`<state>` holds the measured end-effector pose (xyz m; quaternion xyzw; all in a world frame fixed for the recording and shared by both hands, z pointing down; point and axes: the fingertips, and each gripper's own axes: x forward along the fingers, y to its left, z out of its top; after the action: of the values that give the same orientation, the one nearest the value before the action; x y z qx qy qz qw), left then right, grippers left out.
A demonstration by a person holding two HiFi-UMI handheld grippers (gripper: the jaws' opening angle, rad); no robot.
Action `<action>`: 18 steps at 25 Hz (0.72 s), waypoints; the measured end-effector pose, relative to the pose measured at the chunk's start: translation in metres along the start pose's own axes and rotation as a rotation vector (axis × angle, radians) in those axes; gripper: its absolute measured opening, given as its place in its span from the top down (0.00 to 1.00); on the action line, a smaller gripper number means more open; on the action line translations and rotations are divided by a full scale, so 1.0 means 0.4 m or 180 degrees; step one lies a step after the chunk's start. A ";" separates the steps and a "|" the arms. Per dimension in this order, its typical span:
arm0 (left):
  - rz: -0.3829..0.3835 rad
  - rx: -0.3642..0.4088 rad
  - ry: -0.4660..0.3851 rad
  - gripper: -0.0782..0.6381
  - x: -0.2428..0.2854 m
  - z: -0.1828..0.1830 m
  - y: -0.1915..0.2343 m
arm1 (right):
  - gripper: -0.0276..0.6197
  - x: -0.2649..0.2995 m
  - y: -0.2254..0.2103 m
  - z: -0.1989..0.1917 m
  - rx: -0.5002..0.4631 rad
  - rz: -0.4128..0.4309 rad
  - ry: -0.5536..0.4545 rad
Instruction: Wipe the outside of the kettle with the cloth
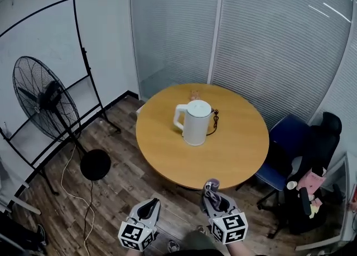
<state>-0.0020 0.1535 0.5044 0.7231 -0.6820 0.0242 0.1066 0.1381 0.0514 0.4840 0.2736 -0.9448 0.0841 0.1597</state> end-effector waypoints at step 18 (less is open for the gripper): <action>0.0052 0.0073 0.0046 0.87 0.374 0.081 0.168 | 0.81 0.323 -0.204 0.079 -0.0166 0.0192 0.0110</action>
<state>-0.0621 -0.0025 0.5079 0.7186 -0.6868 0.0381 0.1030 0.0710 -0.0878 0.5052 0.2392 -0.9516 0.0689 0.1804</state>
